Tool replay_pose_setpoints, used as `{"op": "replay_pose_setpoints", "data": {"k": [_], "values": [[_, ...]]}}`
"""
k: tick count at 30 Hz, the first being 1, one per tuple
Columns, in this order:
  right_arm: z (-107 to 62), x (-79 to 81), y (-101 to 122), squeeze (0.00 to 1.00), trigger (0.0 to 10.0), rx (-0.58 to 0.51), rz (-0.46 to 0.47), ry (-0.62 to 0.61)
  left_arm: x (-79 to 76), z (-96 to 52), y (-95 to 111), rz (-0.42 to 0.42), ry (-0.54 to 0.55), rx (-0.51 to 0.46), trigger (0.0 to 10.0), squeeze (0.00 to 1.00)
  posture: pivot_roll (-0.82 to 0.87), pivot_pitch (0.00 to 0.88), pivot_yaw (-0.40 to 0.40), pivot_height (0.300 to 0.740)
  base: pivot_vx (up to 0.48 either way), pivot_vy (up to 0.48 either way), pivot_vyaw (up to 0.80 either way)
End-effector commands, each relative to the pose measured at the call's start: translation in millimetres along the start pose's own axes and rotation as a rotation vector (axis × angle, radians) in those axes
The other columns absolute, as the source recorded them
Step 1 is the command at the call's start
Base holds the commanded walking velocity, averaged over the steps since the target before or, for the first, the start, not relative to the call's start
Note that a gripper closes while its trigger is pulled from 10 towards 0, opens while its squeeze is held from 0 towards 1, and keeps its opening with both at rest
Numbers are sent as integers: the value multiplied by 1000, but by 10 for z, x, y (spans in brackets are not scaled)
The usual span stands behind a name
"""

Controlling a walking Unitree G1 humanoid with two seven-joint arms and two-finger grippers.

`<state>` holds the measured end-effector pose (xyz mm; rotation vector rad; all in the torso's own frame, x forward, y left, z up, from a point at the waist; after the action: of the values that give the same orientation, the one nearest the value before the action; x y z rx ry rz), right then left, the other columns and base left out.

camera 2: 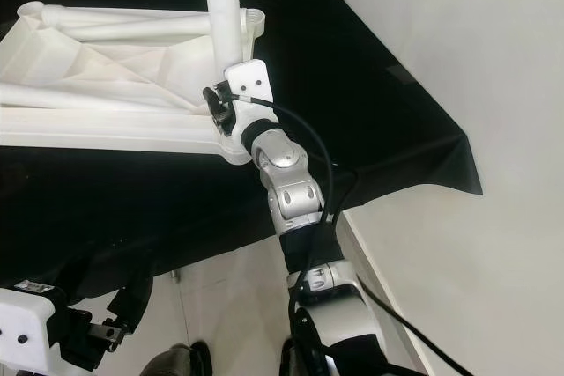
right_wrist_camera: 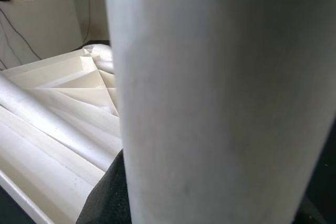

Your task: Building children table

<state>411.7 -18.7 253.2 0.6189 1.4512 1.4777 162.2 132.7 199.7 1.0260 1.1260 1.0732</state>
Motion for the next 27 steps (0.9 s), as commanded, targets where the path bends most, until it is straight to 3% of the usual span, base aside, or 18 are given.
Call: {"op": "replay_pose_setpoints", "data": {"k": [1,2,3,4,8,11,13,14,15,16,17,18,19,25,26,27], "values": [[22,121,162,0,10000,-51,1,74,12,-21,-17,-1,12,17,10000,0,139,252,-33,740,0,0,0],[22,121,162,0,10000,-51,1,74,12,-21,-17,-1,12,17,10000,0,139,252,-33,740,0,0,0],[26,207,268,1000,10000,-85,24,154,13,-18,-16,-3,14,16,10000,0,139,253,-33,740,0,0,0],[26,207,268,1000,10000,-85,24,154,13,-18,-16,-3,14,16,10000,0,139,253,-33,740,0,0,0],[34,321,534,1000,10000,-200,55,362,8,-7,-14,-8,16,13,10000,0,137,252,-36,740,0,0,0],[-90,535,641,1000,10000,-301,-41,694,7,6,-9,-15,17,10,10000,0,137,251,-35,740,0,0,0],[-90,535,641,1000,10000,-301,-41,694,7,6,-9,-15,17,10,10000,0,137,251,-35,740,0,0,0],[-132,594,581,1000,10000,-294,-101,785,6,10,-8,-16,17,9,10000,0,138,251,-34,740,0,0,0],[-132,594,581,1000,10000,-294,-101,785,6,10,-8,-16,17,9,10000,0,138,251,-34,740,0,0,0],[-172,647,483,192,10000,-267,-149,873,6,13,-7,-17,17,8,10000,0,138,250,-33,740,0,0,0],[-172,647,483,192,10000,-267,-149,873,6,13,-7,-17,17,8,10000,0,138,250,-33,740,0,0,0],[-182,670,397,0,10000,-231,-173,927,7,16,-5,-16,16,7,10000,0,142,248,-33,740,0,0,0],[-201,697,346,0,10000,-208,-168,988,10,16,-4,-15,17,7,10000,0,143,248,-33,740,0,0,0],[-199,732,343,0,10000,-191,-111,1050,17,18,1,-13,19,4,10000,0,149,247,-31,740,0,0,0],[-206,767,389,0,0,-205,-62,1092,21,15,1,-12,20,4,10000,0,149,248,-30,740,0,0,0],[-210,772,402,0,0,-212,-52,1106,22,15,1,-12,20,4,10000,0,149,248,-30,740,0,0,0]]}}
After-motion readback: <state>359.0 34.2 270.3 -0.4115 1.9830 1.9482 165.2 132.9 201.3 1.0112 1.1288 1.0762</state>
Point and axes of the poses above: a point about 5 cm out from each wrist's last joint towards the gripper, its own z axis pointing out of the wrist towards the gripper, its own y axis along the axis of the wrist's last joint, x = y × z, the point moved 5 cm from there along z, pointing out of the wrist towards the gripper, and after that the axes turned 7 degrees about -z, right-handed, at the moved point
